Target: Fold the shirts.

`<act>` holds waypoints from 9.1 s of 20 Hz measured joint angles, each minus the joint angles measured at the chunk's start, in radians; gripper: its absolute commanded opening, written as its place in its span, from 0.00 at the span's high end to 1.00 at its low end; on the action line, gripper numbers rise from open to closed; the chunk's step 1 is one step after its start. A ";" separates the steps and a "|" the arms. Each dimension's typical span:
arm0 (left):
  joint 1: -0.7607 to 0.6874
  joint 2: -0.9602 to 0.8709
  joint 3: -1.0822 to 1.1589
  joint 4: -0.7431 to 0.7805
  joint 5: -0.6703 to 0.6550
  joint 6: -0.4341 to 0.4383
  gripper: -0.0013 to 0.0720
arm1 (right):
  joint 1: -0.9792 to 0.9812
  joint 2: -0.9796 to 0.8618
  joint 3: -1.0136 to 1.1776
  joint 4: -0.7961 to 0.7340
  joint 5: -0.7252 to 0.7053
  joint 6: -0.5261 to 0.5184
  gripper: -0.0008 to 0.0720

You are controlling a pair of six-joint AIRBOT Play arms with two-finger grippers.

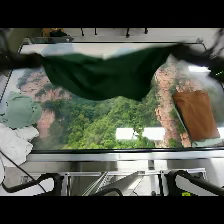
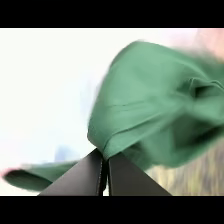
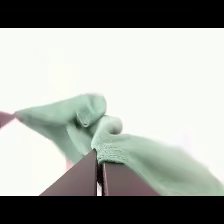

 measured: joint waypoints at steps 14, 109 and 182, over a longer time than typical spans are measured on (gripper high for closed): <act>0.136 0.458 -0.061 0.000 0.069 0.078 0.97 | -0.229 -0.015 0.490 -0.015 0.056 0.079 0.96; 0.286 0.437 -0.106 -0.628 -0.078 0.258 0.96 | -0.211 0.101 0.210 0.214 0.064 -0.180 0.96; 0.108 -0.128 -0.940 0.056 -0.099 -0.083 0.19 | -0.261 0.053 -0.486 -0.792 0.281 0.302 0.51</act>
